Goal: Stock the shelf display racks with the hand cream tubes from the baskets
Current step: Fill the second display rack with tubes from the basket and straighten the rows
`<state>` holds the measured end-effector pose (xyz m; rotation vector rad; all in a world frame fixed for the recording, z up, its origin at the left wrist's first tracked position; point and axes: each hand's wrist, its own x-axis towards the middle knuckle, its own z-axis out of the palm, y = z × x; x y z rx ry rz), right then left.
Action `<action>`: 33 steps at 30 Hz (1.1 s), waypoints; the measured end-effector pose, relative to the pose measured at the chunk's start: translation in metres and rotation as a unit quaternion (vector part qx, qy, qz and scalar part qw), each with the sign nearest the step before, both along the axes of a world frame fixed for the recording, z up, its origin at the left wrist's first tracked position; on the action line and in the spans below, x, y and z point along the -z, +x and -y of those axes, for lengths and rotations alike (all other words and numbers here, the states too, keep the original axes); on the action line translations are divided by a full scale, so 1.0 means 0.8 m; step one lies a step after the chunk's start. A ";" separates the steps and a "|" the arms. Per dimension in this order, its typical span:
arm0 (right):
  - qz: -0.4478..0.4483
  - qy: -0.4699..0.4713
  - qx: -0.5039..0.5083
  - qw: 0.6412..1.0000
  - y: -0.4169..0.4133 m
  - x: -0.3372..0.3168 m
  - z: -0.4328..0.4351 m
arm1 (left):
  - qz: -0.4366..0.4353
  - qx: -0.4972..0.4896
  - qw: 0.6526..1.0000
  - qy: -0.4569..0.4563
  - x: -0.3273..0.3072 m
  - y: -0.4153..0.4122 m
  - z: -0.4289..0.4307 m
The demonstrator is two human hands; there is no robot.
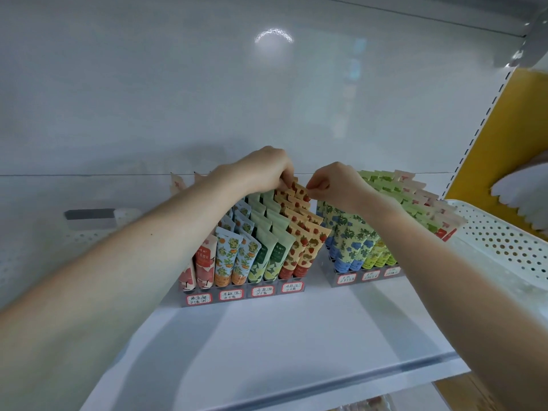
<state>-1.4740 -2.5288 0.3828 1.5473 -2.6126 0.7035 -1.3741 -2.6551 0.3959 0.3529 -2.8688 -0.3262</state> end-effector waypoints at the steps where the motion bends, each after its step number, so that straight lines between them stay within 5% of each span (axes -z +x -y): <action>1: 0.003 -0.004 -0.004 1.000 0.002 -0.001 0.001 | 0.000 -0.001 1.000 -0.001 0.000 0.000 0.001; 24: -0.014 0.007 -0.013 1.000 0.013 0.000 0.012 | 0.006 0.001 1.000 0.001 0.001 0.000 0.004; 33: 0.008 -0.076 0.008 0.997 -0.012 -0.014 0.011 | -0.114 -0.035 0.993 0.002 -0.020 0.008 0.029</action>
